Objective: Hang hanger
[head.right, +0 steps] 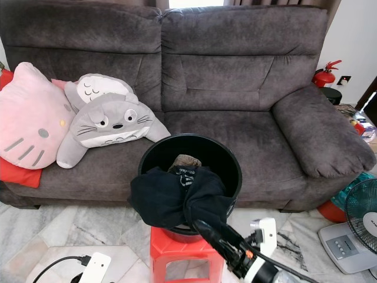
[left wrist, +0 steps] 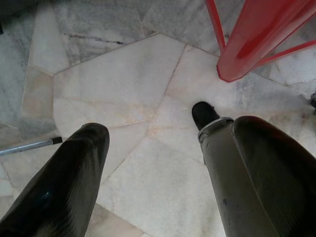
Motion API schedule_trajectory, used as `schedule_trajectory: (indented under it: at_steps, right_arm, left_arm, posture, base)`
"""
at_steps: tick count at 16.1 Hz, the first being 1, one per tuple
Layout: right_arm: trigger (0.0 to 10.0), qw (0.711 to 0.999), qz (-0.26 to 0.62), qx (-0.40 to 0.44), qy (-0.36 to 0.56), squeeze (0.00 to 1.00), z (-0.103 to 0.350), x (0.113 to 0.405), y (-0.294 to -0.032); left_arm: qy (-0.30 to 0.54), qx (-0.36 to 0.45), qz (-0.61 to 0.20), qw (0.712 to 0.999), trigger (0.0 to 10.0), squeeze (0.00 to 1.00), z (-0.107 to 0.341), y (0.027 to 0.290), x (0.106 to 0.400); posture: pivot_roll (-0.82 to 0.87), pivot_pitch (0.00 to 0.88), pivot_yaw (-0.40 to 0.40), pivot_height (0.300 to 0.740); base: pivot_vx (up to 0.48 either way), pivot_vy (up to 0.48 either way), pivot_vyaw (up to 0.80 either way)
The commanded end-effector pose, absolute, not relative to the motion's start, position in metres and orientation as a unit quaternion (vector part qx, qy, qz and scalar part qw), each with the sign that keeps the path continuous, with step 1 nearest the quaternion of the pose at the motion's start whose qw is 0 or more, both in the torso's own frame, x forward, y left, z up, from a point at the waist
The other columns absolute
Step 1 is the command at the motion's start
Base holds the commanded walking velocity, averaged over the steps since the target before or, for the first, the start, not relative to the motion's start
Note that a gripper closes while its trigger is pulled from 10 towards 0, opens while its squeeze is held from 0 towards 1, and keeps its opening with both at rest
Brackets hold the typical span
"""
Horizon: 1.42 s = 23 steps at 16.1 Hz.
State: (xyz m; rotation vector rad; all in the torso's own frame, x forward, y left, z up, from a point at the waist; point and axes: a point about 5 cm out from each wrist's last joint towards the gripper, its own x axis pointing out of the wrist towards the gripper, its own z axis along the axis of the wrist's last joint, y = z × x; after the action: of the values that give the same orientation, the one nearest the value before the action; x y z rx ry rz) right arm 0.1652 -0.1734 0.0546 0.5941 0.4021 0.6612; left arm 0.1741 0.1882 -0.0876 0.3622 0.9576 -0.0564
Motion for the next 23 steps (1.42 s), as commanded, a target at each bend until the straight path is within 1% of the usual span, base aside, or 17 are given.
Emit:
schedule_trajectory:
  at_steps: [1,5,12,16,18,21,23]
  right_arm:
    - [10.0,0.883,0.323,0.281,0.194,0.00,0.057,0.164,-0.173]
    - [10.0,0.883,0.319,0.276,0.207,0.00,0.055,0.160,-0.176]
    - [10.0,0.872,0.319,0.300,0.219,0.00,0.044,0.172,-0.172]
    - [10.0,0.861,0.331,0.306,0.235,0.00,0.040,0.164,-0.169]
    - [10.0,0.857,0.338,0.296,0.251,0.00,0.038,0.159,-0.168]
    - [10.0,0.863,0.329,0.289,0.250,0.00,0.033,0.166,-0.168]
    - [10.0,0.875,0.310,0.286,0.237,0.00,0.032,0.176,-0.171]
  left_arm:
    - [0.468,0.181,-0.028,0.865,10.0,0.00,-0.089,0.190,0.171]
    - [0.468,0.182,-0.030,0.864,10.0,0.00,-0.089,0.191,0.171]
    - [0.466,0.185,-0.031,0.864,10.0,0.00,-0.089,0.190,0.172]
    - [0.467,0.186,-0.030,0.864,10.0,0.00,-0.089,0.190,0.171]
    - [0.467,0.189,-0.032,0.863,10.0,0.00,-0.089,0.191,0.171]
    - [0.466,0.189,-0.032,0.864,10.0,0.00,-0.089,0.191,0.171]
    - [0.465,0.191,-0.032,0.864,10.0,0.00,-0.089,0.191,0.172]
  posture:
    - [-0.19,0.011,-0.007,0.740]
    - [-0.20,0.009,-0.004,0.740]
    - [-0.19,0.002,-0.002,0.740]
    - [-0.18,0.000,-0.004,0.740]
    - [-0.19,0.000,0.001,0.740]
    - [-0.18,0.000,0.004,0.740]
    - [-0.18,0.000,0.005,0.740]
  base:
    - [0.000,0.000,0.00]
    - [0.000,0.000,0.00]
    - [0.000,0.000,0.00]
    - [0.000,0.000,0.00]
    - [0.000,0.000,0.00]
    - [0.000,0.000,0.00]
    - [0.000,0.000,0.00]
